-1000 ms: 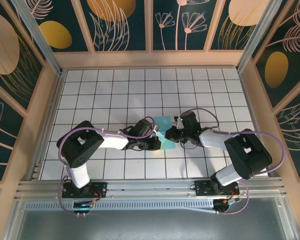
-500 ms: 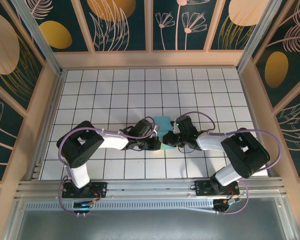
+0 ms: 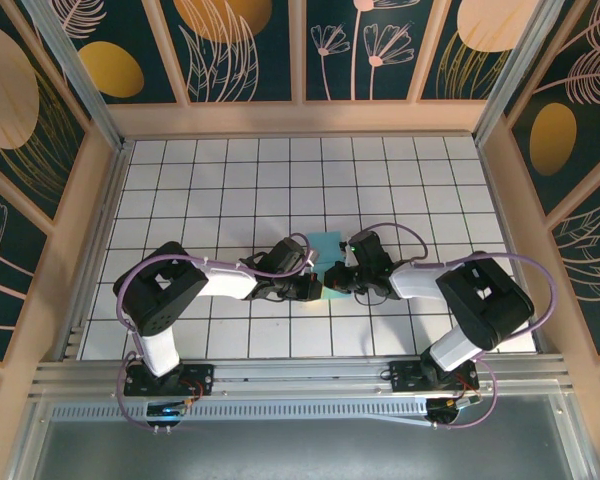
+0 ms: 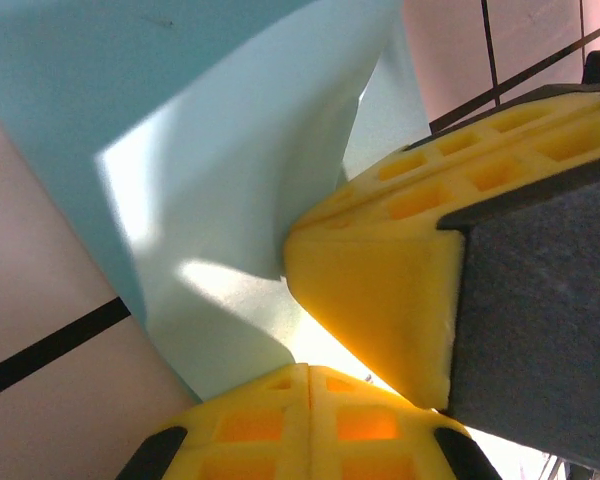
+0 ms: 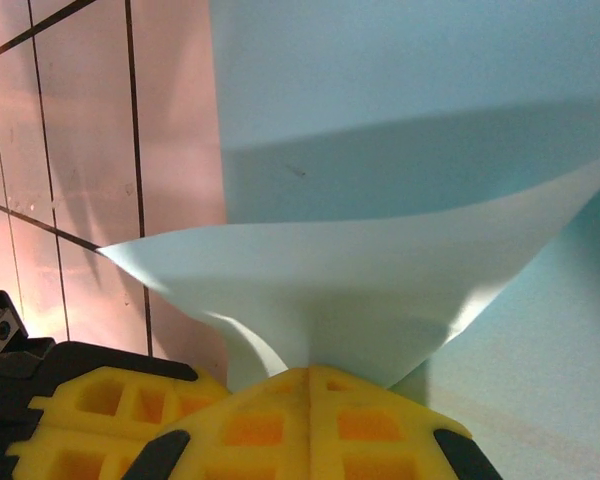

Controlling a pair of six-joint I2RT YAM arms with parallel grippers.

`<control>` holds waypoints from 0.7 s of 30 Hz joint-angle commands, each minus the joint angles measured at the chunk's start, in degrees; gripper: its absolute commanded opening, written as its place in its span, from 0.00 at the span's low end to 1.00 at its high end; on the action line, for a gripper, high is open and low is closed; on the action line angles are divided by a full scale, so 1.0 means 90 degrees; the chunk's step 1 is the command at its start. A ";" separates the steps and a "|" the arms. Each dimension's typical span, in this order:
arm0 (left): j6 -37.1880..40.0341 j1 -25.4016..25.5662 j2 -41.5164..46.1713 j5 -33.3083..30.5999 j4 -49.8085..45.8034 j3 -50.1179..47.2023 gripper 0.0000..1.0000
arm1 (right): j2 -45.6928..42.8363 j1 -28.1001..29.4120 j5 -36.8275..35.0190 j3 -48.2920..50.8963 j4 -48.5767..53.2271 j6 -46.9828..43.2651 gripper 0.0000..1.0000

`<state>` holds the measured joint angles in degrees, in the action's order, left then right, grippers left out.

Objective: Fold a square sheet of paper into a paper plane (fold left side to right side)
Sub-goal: Fold the triangle a second time at the center of the table.

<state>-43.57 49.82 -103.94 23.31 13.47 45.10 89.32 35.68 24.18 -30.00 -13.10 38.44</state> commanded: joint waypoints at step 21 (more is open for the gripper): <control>0.0048 0.0012 -0.0323 -0.0499 -0.0462 -0.0242 0.00 | 0.0196 -0.0208 -0.0910 -0.0455 0.0760 -0.0516 0.00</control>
<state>-43.62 49.87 -104.05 22.20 13.98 45.15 89.95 35.64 21.08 -33.04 -8.51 35.64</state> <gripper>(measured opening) 0.043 0.050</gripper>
